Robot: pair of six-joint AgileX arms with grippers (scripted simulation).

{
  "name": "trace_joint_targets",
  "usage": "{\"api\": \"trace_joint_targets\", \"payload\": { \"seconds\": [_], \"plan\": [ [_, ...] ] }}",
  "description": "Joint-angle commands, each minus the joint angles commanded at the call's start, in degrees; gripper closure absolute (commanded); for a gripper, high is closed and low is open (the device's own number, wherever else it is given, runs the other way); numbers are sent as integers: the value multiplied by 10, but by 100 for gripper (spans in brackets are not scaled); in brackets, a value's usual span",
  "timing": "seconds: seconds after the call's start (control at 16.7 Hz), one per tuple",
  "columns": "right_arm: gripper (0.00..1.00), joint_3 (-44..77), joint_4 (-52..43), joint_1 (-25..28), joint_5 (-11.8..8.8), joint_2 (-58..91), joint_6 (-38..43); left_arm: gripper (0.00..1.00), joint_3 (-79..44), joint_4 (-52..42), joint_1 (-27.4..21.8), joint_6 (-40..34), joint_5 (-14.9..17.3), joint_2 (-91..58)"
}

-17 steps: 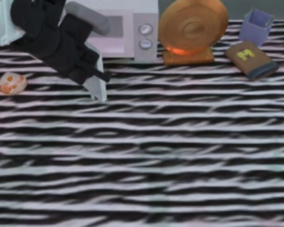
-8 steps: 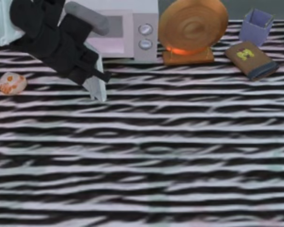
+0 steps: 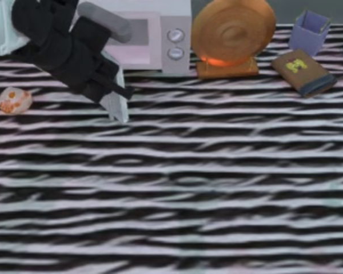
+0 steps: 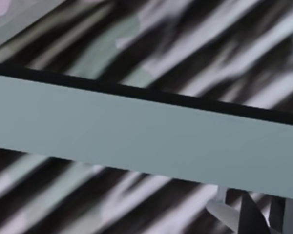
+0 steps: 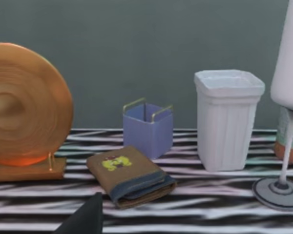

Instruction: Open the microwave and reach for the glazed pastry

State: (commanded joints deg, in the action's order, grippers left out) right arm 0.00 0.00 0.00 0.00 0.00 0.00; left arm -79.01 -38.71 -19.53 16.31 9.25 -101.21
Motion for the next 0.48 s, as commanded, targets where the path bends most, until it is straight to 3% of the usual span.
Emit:
{"api": "trace_joint_targets", "payload": {
  "seconds": [0.24, 0.48],
  "plan": [
    [0, 0, 0, 0, 0, 0, 0, 100, 3, -1, 1, 7, 7, 1],
    [0, 0, 0, 0, 0, 0, 0, 100, 16, -14, 24, 63, 34, 11]
  ]
}}
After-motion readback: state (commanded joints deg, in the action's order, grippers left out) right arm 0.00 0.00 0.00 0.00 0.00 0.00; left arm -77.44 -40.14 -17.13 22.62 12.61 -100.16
